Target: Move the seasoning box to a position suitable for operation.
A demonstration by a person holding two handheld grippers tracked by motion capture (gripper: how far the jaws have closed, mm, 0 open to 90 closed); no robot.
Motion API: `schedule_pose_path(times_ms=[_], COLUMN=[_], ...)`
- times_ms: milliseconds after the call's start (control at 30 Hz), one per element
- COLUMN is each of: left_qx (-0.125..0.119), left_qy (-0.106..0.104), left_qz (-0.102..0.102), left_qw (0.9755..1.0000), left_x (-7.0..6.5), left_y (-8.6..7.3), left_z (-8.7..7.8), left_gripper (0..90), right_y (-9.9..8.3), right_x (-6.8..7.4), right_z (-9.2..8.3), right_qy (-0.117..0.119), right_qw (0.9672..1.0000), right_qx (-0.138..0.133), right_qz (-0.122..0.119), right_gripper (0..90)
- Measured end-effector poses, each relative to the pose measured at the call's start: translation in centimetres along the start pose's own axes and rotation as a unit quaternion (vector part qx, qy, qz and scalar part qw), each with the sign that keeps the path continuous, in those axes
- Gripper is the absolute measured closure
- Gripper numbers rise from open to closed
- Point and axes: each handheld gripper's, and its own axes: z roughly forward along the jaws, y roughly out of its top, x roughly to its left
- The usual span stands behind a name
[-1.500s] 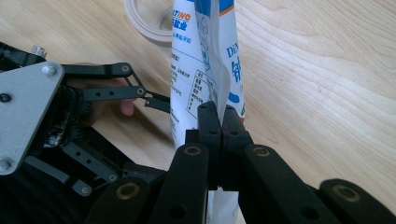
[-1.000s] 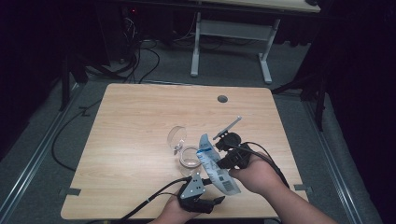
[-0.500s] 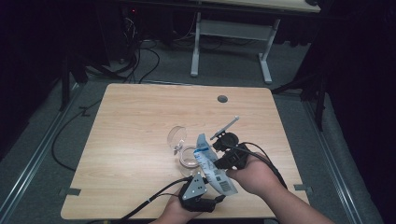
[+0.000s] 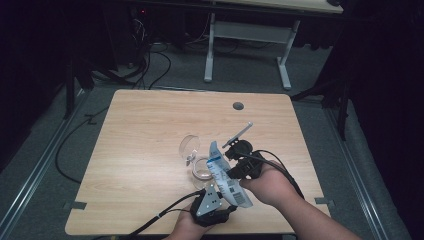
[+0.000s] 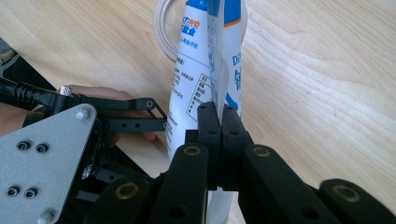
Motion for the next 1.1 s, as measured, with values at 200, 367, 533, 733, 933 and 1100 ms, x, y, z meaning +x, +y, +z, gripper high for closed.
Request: schedule_pose_path(times_ms=[200, 367, 533, 733, 933, 1100], left_qx=[0.001, -0.002, -0.002, -0.002, -0.002, -0.003], left_qy=[0.003, 0.008, 0.015, 0.021, 0.021, 0.017], left_qz=[-0.008, -0.012, -0.015, -0.015, -0.013, -0.015], left_qw=[1.0, 0.9999, 0.9998, 0.9997, 0.9997, 0.9997], left_x=[0.0, 0.0, 0.2, 0.1, 0.0, -0.1], left_y=[0.5, 0.9, 1.0, 1.2, 1.1, 1.2], left_z=[-0.1, -0.4, -0.6, -0.6, -0.5, -0.4], left_gripper=[56.0, 56.6, 57.0, 57.2, 57.5, 57.8], right_y=[0.5, 0.9, 1.4, 1.8, 1.9, 1.8], right_x=[0.2, 0.1, 0.0, 0.0, 0.0, -0.1], right_z=[0.0, 0.0, 0.1, 0.4, 0.5, 0.5], right_qy=[-0.007, -0.009, -0.007, -0.005, -0.01, -0.014], right_qw=[0.9999, 0.9996, 0.9991, 0.9986, 0.9982, 0.9981], right_qx=[0.0, -0.004, -0.001, -0.005, -0.006, -0.006], right_qz=[-0.012, -0.028, -0.042, -0.052, -0.059, -0.06], right_gripper=[90.0, 90.0, 90.0, 90.0, 90.0, 90.0])
